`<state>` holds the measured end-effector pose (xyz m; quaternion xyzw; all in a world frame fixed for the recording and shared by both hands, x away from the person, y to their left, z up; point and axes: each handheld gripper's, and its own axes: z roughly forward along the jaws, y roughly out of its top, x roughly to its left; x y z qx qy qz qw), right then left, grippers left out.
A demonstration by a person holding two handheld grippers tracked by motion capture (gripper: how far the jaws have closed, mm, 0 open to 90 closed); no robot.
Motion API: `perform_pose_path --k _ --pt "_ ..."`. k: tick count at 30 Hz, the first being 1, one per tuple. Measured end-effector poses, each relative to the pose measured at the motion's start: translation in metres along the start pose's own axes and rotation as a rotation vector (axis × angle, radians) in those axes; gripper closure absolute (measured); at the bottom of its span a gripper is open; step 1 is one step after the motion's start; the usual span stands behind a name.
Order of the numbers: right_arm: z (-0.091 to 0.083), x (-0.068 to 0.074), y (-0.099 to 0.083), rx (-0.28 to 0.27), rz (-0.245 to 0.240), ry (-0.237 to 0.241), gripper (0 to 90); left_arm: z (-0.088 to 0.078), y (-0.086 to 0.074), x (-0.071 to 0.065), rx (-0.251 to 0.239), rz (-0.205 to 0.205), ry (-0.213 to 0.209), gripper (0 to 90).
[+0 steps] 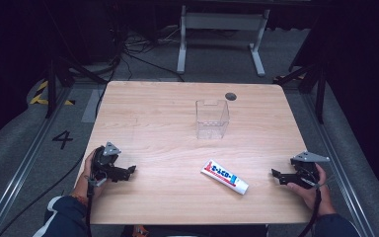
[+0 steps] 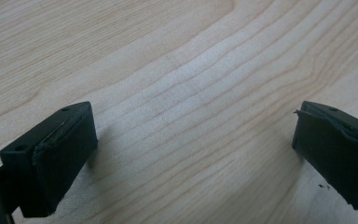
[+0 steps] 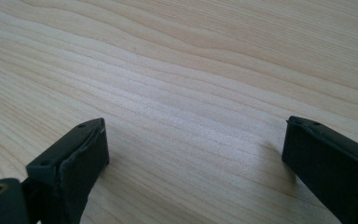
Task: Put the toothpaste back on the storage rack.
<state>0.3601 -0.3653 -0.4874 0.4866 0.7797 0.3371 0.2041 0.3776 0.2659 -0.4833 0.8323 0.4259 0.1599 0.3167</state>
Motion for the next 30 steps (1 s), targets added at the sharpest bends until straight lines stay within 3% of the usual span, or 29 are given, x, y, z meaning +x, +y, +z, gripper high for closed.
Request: perform_pose_path --k 7,8,14,21,24,30 --pt "0.0 0.0002 0.0 -0.001 0.001 0.0 7.3 -0.0016 -0.0009 0.0018 0.003 0.032 0.001 0.4" --pt "-0.0003 0.0003 -0.0002 0.001 0.001 -0.003 7.3 -0.0023 -0.0018 0.002 0.004 0.029 -0.016 0.4" --pt "-0.0002 0.0002 -0.0002 0.001 0.003 -0.005 6.9 -0.0029 -0.0025 0.0052 0.005 0.045 -0.032 0.2" --pt "-0.001 0.0002 0.0005 0.013 0.003 -0.004 6.9 -0.0034 -0.0031 0.0048 0.01 0.036 -0.039 0.2" --pt "-0.0047 0.0011 0.002 0.025 -0.031 0.022 17.6 -0.0028 -0.0035 0.0053 0.003 0.033 -0.047 0.2" --pt "-0.0071 0.0051 0.0043 0.045 -0.06 0.021 18.5 -0.0028 -0.0035 0.0053 0.005 0.033 -0.047 0.1"
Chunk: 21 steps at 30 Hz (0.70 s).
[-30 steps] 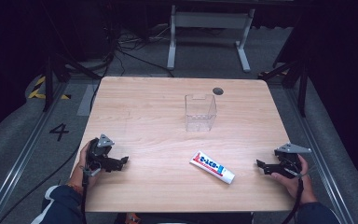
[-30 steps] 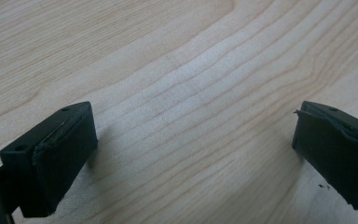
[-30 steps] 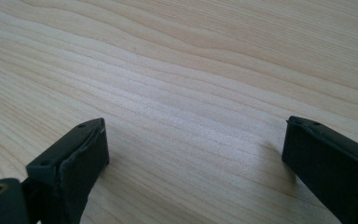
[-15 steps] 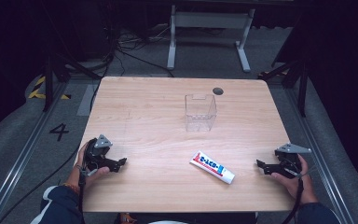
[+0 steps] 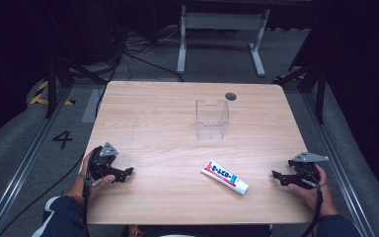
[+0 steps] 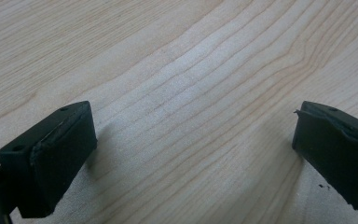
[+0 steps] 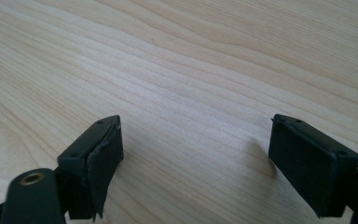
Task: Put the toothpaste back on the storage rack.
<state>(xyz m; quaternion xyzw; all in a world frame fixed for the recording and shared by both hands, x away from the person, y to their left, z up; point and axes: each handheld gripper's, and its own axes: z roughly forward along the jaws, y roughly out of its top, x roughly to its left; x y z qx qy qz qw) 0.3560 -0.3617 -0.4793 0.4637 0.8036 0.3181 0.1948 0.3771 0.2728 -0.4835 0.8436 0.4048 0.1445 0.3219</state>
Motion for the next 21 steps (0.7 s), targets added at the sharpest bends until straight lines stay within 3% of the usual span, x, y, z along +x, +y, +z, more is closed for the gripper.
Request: perform_pose_path --k 8,21 --pt "-0.007 0.012 0.008 -0.007 -0.07 0.039 19.5 0.0 0.0 0.0 -0.002 0.002 -0.004 0.1" --pt "-0.019 0.028 0.022 -0.03 -0.099 0.087 20.8 0.0 0.0 0.0 -0.002 0.003 -0.004 0.1"
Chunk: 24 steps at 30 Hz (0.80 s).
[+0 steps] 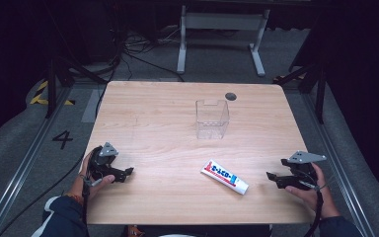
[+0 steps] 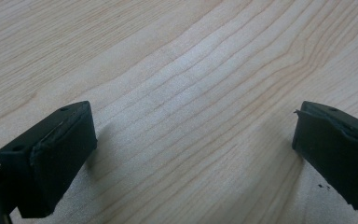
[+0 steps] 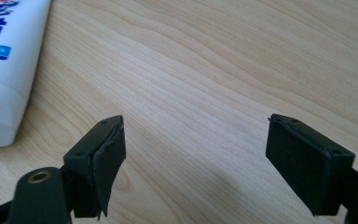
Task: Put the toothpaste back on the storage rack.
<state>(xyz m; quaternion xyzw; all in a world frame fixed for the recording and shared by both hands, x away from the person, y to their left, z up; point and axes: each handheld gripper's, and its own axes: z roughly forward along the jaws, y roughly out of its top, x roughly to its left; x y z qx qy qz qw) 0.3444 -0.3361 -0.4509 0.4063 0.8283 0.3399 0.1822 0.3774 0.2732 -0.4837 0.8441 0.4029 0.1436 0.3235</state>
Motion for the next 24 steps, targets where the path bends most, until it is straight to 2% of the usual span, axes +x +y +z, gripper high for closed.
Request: perform_pose_path --k 13,24 --pt "0.0 0.011 0.02 0.016 -0.044 0.043 22.7 0.0 0.0 0.0 0.001 0.0 0.0 0.1" --pt "0.008 0.033 0.049 0.027 -0.118 0.1 23.3 0.0 0.0 0.0 0.0 0.0 0.0 0.1"
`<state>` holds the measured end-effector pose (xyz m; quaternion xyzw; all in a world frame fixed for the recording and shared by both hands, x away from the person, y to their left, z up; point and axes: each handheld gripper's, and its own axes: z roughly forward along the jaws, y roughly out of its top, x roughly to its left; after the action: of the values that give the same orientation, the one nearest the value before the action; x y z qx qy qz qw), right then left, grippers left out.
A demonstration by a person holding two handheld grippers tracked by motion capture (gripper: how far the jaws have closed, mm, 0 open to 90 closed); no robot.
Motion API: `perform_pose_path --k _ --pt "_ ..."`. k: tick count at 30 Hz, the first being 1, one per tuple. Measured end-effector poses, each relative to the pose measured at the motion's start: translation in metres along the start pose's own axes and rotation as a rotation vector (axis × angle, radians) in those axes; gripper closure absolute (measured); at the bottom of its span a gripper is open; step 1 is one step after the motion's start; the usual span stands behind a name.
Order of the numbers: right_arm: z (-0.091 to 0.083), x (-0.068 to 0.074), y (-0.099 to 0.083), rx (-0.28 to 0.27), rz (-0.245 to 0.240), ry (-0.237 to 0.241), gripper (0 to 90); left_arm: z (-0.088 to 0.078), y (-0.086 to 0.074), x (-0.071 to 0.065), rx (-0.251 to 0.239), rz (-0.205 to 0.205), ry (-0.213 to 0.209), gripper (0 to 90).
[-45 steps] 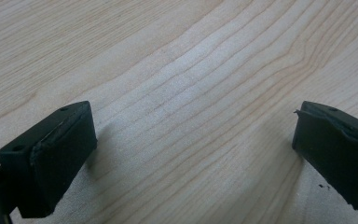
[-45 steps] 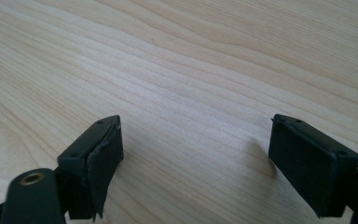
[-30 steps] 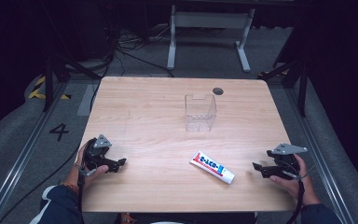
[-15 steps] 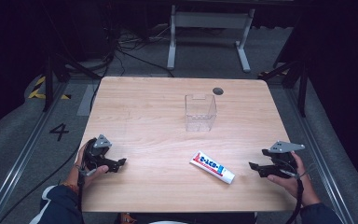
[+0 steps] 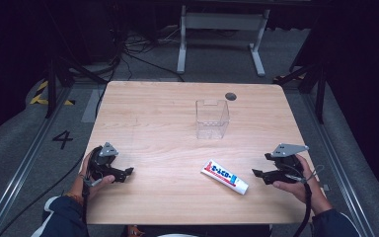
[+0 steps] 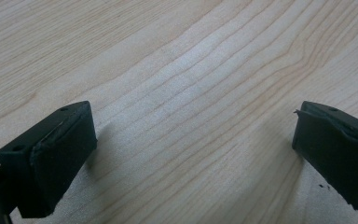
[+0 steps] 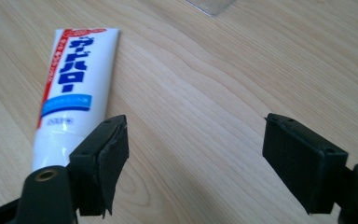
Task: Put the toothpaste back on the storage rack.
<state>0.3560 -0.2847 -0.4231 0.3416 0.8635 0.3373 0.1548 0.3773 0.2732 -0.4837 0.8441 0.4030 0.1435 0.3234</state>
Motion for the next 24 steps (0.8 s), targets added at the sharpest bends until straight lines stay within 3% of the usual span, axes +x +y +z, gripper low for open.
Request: perform_pose_path --k 4,14,24 --pt "0.009 0.012 0.016 0.012 -0.053 0.035 23.4 0.0 0.0 0.0 0.0 0.0 0.0 0.1" --pt "0.039 0.036 0.042 0.075 -0.132 0.095 25.0 0.0 0.0 0.0 0.0 0.001 0.0 0.1" --pt "0.061 0.056 0.051 0.151 -0.182 0.15 25.1 0.0 0.0 0.0 -0.001 0.001 0.003 0.2"
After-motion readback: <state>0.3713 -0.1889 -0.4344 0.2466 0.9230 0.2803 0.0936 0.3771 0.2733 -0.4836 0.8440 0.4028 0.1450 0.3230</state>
